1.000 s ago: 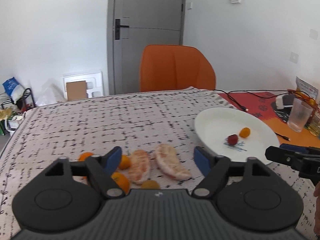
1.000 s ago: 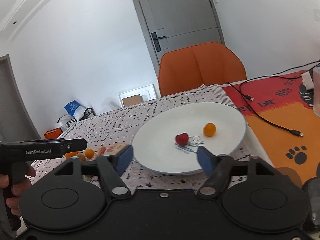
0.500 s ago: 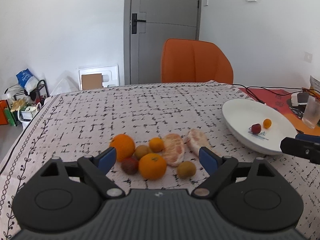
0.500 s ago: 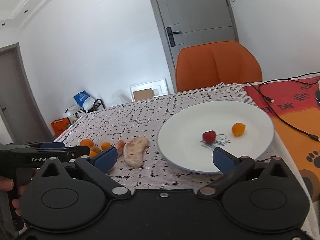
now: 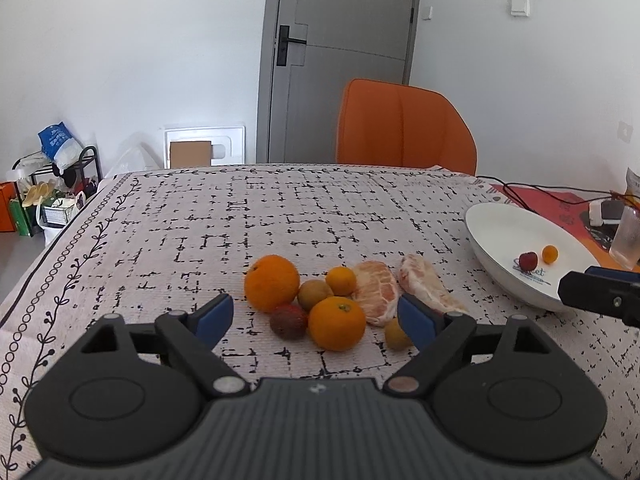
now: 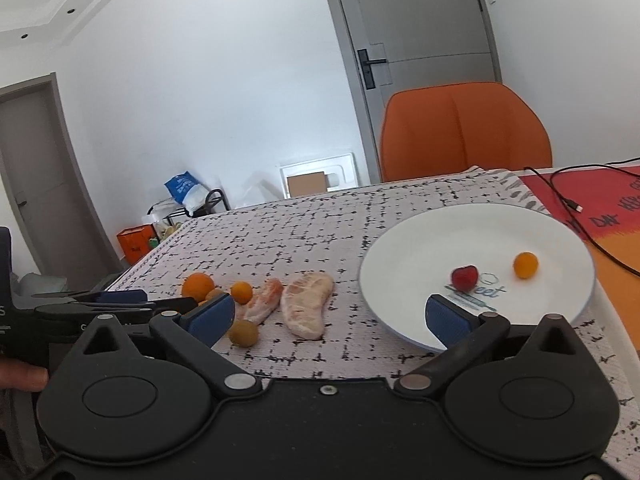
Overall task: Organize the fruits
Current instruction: 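Move both open tools back over the fruit pile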
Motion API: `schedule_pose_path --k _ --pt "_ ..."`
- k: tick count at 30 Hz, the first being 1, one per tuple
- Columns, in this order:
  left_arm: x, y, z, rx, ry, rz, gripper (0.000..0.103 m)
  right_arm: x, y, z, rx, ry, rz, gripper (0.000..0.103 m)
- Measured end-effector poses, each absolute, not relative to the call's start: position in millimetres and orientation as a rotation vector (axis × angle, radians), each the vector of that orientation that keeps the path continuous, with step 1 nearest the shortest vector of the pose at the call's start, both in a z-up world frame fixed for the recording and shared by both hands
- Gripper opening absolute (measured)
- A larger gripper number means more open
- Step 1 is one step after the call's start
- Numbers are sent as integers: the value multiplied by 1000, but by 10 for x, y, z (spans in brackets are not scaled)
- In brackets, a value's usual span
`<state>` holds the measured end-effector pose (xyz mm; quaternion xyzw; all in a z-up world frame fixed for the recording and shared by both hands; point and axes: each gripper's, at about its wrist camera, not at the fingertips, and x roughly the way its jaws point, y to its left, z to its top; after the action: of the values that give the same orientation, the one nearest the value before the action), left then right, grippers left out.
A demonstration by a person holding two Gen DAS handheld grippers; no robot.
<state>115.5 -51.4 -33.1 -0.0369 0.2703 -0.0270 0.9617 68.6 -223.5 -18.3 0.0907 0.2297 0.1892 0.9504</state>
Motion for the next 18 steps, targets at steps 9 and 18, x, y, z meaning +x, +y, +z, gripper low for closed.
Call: schedule_pose_path --k 9,18 --pt "1193 -395 -383 -114 554 -53 73 747 -2055 -198 161 484 428 96" --pt "1242 -218 -428 -157 570 -42 49 840 -1877 -235 141 516 461 85"
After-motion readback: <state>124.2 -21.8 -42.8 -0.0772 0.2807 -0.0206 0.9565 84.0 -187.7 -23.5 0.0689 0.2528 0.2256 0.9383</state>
